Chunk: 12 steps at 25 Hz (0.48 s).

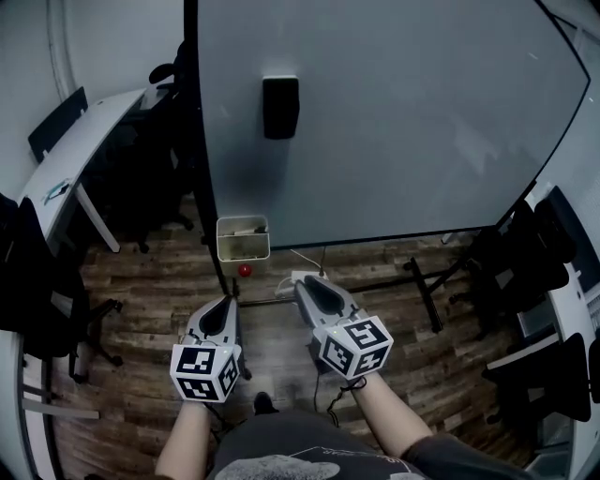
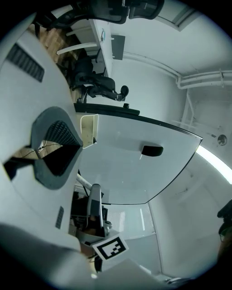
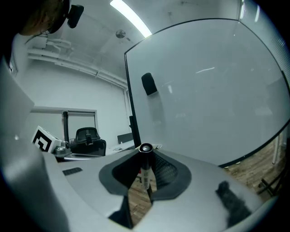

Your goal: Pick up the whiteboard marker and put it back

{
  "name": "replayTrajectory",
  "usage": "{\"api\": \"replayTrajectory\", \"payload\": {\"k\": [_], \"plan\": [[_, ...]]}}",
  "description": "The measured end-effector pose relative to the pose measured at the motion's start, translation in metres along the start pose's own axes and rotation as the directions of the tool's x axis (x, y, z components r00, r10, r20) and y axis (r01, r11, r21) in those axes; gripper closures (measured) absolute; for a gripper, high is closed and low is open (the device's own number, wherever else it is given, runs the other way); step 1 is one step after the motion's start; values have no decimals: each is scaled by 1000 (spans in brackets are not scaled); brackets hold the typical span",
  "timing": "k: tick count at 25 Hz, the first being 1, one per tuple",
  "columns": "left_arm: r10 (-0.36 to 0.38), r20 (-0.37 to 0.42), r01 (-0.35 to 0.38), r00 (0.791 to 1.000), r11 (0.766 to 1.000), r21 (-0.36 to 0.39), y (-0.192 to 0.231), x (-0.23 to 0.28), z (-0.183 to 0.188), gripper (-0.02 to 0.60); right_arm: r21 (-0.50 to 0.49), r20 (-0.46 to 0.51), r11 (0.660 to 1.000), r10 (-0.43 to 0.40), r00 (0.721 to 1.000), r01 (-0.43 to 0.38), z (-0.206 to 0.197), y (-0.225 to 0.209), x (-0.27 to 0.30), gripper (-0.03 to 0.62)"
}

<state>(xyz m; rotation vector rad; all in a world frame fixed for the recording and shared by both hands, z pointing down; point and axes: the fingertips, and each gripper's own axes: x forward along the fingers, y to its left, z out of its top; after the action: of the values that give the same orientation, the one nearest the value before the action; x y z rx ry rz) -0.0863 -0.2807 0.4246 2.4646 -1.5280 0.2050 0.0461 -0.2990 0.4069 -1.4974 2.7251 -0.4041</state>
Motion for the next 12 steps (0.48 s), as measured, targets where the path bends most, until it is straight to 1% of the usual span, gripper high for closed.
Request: {"api": "replayTrajectory", "payload": {"k": [6, 10, 12], "plan": [[-6, 38, 6, 999, 1000, 3, 32, 27, 23, 568, -8, 41, 1000, 21, 999, -20, 27, 3, 41, 513], [-12, 48, 12, 999, 1000, 6, 47, 39, 31, 568, -6, 88, 999, 34, 996, -34, 49, 5, 59, 513], [-13, 47, 13, 999, 1000, 5, 55, 44, 32, 568, -14, 96, 999, 35, 995, -34, 55, 4, 71, 513]]}}
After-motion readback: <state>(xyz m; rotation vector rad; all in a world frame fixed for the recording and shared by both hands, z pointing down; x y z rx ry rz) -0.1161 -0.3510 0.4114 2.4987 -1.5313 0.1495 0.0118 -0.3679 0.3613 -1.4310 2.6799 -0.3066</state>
